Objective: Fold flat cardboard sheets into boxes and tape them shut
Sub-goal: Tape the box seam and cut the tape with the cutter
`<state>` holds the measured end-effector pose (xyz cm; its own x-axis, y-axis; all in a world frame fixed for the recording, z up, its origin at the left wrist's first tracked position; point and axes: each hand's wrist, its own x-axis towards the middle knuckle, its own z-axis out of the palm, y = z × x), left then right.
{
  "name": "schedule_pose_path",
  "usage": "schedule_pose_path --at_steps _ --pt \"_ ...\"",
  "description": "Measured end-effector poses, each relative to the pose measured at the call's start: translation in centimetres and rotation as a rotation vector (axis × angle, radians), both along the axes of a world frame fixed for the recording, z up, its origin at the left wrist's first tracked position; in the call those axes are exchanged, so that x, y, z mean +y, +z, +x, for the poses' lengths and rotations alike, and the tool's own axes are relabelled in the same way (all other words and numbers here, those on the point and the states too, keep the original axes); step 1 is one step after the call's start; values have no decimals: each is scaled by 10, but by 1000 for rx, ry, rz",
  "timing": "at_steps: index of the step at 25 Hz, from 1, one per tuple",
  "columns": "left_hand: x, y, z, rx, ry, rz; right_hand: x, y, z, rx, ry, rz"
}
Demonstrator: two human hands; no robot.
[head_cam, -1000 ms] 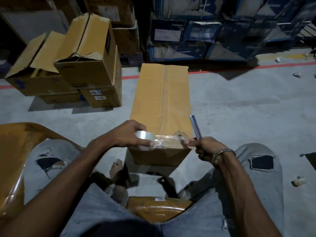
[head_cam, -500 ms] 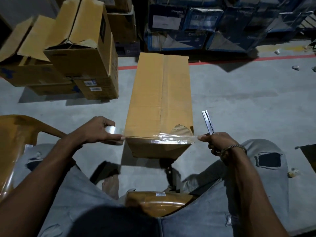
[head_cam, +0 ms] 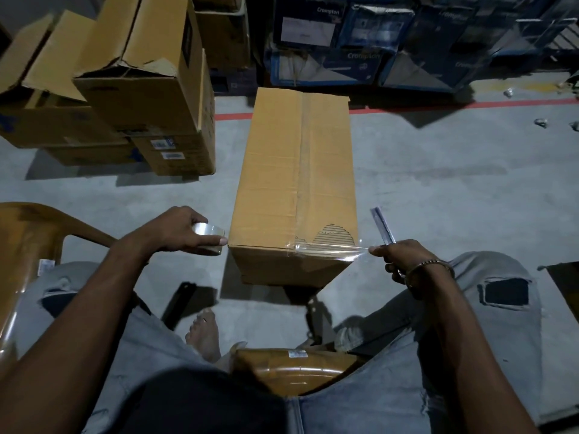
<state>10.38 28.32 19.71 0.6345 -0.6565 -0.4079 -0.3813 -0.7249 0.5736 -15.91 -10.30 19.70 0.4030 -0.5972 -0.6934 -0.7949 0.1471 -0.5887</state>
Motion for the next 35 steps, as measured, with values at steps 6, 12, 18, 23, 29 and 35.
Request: schedule_pose_path --at_steps 6,12,18,23,29,35 --pt "-2 -3 5 44 -26 -44 2 -11 9 61 0 -15" --pt "-3 -9 9 66 -42 3 1 -25 16 97 77 -66" --pt "-6 -17 12 83 -35 87 -1 -43 22 134 129 -165" --pt "-10 -21 10 70 14 113 0 -53 21 149 149 -171" --pt "-20 -36 7 4 -1 207 8 -50 25 161 47 -46" --pt "-28 -45 4 -23 -20 200 19 -57 22 105 -150 -53"
